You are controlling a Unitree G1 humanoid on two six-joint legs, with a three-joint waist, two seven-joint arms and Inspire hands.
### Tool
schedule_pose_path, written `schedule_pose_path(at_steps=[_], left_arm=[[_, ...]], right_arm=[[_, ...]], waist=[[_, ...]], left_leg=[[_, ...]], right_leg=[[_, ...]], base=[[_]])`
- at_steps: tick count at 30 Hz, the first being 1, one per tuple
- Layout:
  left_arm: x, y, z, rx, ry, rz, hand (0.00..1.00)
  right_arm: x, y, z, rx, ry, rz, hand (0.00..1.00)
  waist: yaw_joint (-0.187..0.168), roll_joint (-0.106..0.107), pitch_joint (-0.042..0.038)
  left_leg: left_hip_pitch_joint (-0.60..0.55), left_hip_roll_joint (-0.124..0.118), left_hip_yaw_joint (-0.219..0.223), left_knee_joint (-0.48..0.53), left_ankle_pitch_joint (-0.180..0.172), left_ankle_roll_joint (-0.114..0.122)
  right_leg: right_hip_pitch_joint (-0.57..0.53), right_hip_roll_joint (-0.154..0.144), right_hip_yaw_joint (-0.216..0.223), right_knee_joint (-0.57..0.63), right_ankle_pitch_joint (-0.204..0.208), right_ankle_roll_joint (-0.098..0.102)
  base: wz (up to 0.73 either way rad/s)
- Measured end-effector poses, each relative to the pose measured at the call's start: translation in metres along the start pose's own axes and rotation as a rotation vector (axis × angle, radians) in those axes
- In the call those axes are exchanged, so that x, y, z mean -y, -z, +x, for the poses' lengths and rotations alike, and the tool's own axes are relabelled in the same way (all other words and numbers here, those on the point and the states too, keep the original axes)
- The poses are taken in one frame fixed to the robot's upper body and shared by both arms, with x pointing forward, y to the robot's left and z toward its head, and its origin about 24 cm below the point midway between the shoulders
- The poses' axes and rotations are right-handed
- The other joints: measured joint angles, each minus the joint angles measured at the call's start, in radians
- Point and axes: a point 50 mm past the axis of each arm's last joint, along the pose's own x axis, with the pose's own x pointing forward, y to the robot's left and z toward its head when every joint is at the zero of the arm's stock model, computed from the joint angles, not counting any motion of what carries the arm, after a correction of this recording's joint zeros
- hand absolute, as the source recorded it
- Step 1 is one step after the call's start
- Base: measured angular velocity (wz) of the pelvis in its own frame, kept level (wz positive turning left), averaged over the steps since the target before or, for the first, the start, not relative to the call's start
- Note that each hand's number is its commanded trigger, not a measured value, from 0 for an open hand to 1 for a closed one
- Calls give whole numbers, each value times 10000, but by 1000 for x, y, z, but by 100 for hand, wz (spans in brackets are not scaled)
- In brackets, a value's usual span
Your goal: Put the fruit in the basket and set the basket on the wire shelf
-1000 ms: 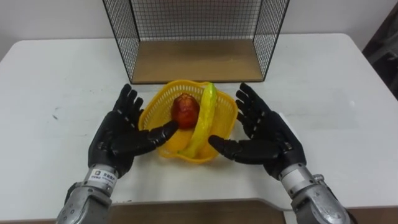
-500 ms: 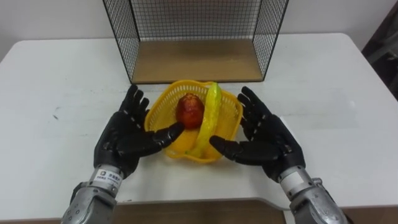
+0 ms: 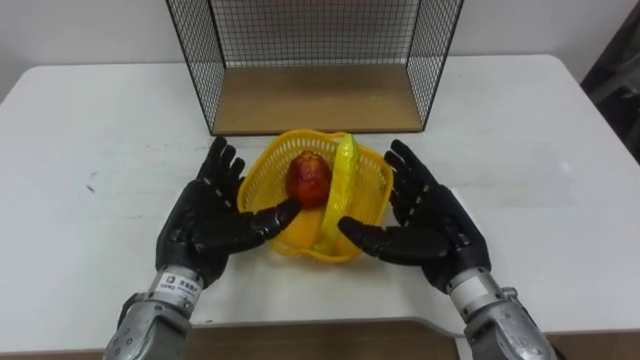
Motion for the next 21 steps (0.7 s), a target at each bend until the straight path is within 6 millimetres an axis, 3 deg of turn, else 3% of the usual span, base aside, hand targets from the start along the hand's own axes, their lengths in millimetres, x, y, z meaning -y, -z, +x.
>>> schedule_pose_path(at_steps=[21], left_arm=[[13, 9, 0, -220, 569, -453, 0]], right_arm=[[2, -2, 4, 162, 770, 22, 0]], waist=[[4, -198, 49]], left_leg=[[-46, -5, 16, 56, 0, 0]], right_leg=[[19, -14, -4, 16, -1, 1]], base=[[0]])
